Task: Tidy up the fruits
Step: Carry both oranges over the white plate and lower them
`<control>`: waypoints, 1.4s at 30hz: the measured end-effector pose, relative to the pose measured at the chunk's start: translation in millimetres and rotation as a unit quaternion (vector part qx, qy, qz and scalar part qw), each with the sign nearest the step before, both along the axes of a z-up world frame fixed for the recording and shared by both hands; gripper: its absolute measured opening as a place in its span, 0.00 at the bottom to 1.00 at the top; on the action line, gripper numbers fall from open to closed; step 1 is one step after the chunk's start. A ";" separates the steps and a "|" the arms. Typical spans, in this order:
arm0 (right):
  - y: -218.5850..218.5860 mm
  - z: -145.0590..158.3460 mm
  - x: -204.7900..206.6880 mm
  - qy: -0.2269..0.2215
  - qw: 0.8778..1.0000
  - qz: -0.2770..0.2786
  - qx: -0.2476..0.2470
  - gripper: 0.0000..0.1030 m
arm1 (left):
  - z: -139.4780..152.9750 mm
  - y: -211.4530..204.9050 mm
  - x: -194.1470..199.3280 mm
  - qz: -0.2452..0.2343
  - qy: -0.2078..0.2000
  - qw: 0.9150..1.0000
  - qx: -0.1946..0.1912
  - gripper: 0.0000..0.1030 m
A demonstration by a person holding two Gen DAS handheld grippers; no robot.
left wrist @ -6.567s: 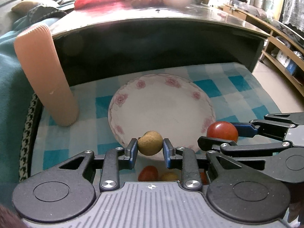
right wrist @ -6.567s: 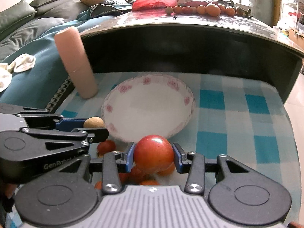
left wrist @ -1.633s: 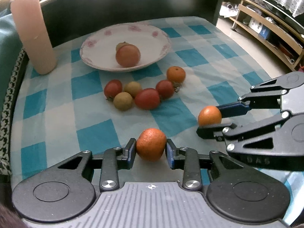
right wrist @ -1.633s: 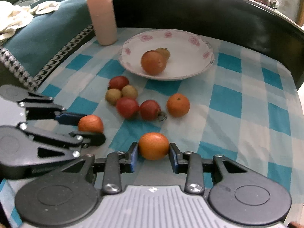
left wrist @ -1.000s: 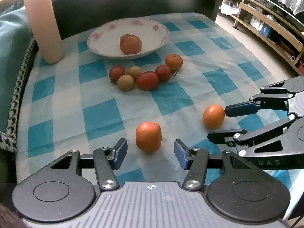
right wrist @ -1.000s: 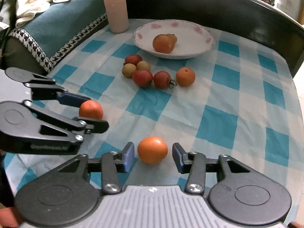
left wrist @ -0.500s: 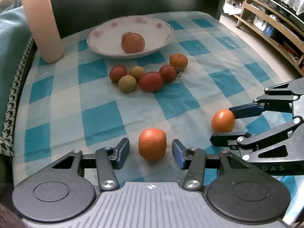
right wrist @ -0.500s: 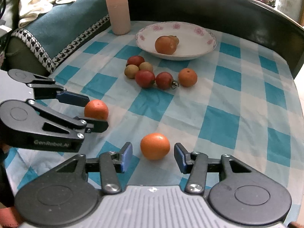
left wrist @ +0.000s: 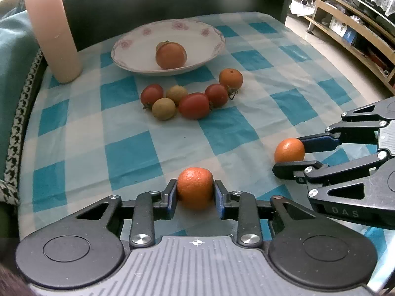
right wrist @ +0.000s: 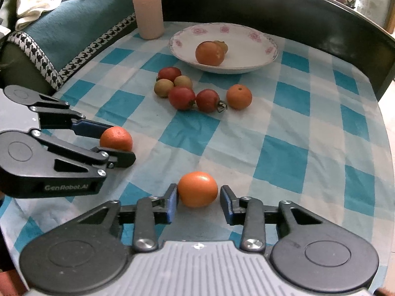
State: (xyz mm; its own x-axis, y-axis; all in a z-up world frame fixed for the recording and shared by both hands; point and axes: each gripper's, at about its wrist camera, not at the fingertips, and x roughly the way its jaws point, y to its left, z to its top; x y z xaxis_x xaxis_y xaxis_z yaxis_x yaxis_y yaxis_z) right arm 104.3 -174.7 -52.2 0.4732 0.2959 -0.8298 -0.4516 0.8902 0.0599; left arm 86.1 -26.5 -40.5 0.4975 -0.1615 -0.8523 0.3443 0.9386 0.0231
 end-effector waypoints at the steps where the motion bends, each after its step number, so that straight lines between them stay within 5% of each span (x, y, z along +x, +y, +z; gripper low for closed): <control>1: 0.6 0.3 0.1 -0.001 1.000 -0.001 -0.002 0.47 | 0.5 -0.3 0.4 0.000 0.001 1.000 -0.002 0.37; 42: 3.3 53.3 41.8 -0.078 0.995 -0.061 0.017 0.46 | 54.8 -16.8 52.0 0.025 -0.087 0.996 0.000 0.35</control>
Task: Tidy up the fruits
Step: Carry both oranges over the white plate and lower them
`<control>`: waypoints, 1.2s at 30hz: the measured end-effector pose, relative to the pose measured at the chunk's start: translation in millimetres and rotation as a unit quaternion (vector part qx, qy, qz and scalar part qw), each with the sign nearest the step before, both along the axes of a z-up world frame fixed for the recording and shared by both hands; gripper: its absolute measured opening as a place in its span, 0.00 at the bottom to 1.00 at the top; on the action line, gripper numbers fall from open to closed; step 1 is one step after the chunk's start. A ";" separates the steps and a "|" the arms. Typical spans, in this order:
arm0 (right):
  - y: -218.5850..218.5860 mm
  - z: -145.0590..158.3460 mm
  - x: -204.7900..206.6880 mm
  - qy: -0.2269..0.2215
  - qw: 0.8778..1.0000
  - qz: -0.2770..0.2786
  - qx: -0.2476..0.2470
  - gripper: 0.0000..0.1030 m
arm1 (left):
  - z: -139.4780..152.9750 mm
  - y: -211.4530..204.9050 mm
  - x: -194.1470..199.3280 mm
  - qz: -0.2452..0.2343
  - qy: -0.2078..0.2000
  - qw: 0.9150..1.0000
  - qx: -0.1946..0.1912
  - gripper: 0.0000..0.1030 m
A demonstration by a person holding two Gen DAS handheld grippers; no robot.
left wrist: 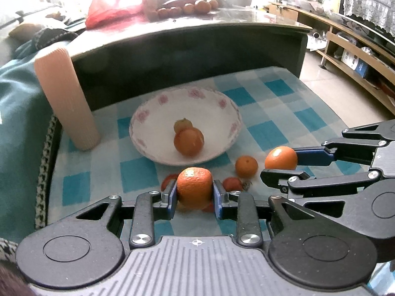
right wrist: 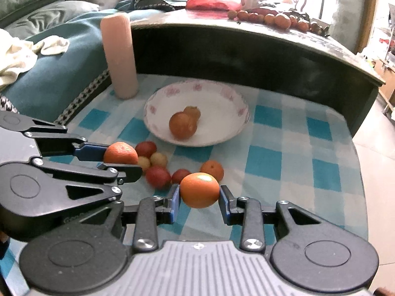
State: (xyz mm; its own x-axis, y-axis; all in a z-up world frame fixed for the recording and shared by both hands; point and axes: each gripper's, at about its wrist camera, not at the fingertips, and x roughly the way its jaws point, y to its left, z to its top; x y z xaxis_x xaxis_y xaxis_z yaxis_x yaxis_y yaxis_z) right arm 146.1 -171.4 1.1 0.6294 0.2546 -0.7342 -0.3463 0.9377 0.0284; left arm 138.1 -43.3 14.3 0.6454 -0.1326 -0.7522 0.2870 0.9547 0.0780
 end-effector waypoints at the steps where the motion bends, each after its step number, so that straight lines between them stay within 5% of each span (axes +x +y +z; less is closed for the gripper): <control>1: 0.2 1.1 2.0 -0.001 1.000 -0.002 0.000 0.46 | 1.7 0.2 2.7 0.001 -0.002 1.000 0.000 0.35; 14: 1.3 15.5 42.3 -0.024 0.999 -0.025 0.009 0.46 | 7.9 3.3 51.4 0.018 -0.006 1.000 -0.018 0.34; 36: 11.8 -7.0 118.0 -0.015 1.000 -0.023 0.014 0.46 | -19.0 16.8 112.8 0.054 0.029 0.998 -0.025 0.34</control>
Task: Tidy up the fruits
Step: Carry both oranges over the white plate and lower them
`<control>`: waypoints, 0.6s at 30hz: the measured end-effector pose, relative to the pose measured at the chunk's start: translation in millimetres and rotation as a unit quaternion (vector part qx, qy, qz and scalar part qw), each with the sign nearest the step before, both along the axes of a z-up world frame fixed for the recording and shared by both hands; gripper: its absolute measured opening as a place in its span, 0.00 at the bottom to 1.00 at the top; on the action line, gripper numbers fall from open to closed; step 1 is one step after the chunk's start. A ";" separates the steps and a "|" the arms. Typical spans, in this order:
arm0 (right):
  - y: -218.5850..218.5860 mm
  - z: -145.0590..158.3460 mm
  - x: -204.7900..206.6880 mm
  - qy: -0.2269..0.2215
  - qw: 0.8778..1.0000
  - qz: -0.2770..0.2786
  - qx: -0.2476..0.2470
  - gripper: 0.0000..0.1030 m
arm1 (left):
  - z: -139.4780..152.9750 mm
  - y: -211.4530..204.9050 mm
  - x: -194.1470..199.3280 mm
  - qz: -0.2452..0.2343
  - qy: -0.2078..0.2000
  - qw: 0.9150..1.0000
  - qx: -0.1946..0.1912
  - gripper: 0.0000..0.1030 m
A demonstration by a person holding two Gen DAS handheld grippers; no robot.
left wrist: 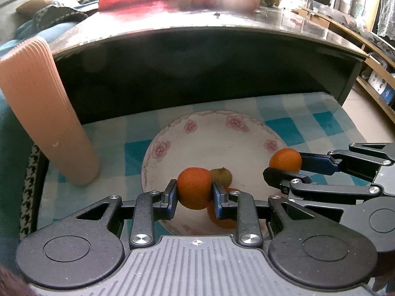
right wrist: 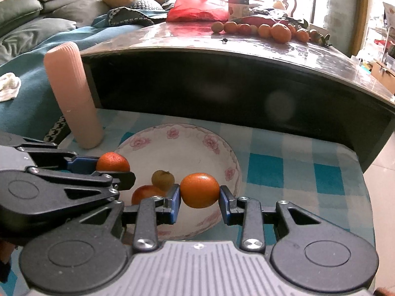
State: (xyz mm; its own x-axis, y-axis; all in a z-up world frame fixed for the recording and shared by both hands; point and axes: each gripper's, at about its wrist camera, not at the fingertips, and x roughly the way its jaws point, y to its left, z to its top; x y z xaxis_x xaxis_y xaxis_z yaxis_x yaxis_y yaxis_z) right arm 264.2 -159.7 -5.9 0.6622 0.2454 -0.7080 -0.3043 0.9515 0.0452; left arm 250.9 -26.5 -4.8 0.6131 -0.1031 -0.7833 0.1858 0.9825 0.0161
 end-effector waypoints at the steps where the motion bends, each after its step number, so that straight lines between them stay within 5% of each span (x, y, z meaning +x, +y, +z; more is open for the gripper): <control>1: -0.1 -1.9 3.0 0.002 1.000 0.000 0.000 0.46 | -1.1 0.4 0.5 0.000 0.001 1.000 0.003 0.34; 18: 12.4 -24.0 22.3 0.011 1.000 0.025 -0.014 0.47 | -16.9 6.6 9.6 0.014 0.020 1.000 0.019 0.35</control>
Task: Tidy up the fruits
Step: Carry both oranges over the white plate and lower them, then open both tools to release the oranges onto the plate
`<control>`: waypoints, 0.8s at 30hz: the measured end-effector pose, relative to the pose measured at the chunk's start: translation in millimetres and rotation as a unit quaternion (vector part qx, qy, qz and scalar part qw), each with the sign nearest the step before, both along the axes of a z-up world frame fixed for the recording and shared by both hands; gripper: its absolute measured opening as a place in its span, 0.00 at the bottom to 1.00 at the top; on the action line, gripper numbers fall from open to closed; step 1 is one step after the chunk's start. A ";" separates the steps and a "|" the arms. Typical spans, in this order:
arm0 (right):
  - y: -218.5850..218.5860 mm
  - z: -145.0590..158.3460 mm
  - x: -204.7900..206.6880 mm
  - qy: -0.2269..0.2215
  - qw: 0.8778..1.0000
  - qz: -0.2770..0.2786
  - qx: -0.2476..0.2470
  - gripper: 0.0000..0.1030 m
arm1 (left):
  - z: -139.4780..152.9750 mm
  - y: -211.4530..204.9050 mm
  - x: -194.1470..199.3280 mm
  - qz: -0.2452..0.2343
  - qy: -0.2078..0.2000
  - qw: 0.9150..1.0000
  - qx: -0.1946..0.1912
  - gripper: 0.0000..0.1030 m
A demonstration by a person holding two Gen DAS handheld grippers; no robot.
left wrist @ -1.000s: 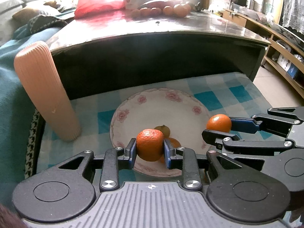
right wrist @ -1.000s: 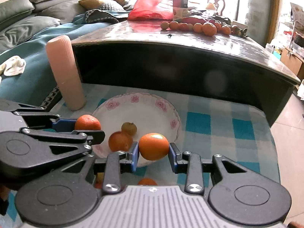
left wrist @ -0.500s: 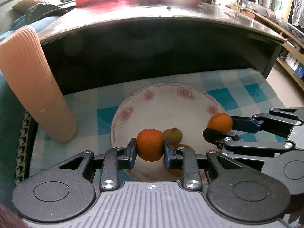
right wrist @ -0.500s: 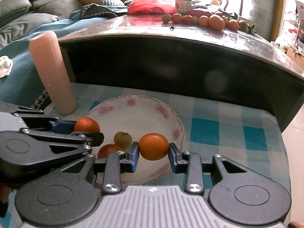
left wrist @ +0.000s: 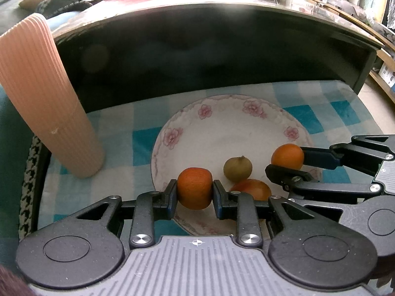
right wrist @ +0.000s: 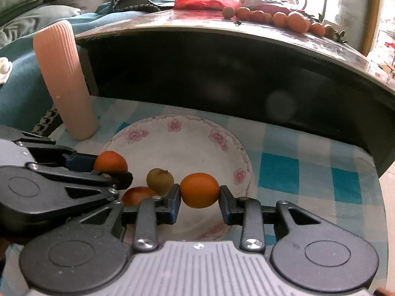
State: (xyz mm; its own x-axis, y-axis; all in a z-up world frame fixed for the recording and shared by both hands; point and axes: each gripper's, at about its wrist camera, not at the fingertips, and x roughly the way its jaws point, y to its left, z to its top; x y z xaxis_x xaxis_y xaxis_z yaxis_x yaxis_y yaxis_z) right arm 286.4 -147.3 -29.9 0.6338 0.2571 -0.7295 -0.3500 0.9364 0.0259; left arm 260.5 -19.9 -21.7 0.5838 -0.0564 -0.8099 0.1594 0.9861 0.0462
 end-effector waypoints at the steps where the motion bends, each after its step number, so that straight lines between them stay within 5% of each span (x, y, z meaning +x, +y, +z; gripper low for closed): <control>1: 0.6 -1.0 0.5 0.001 1.000 0.001 -0.001 0.47 | 0.1 0.4 0.0 0.001 0.000 1.000 -0.001 0.35; 24: 0.0 -6.7 3.5 0.008 1.000 -0.004 0.005 0.48 | -1.3 0.5 0.3 -0.003 0.001 1.000 -0.002 0.40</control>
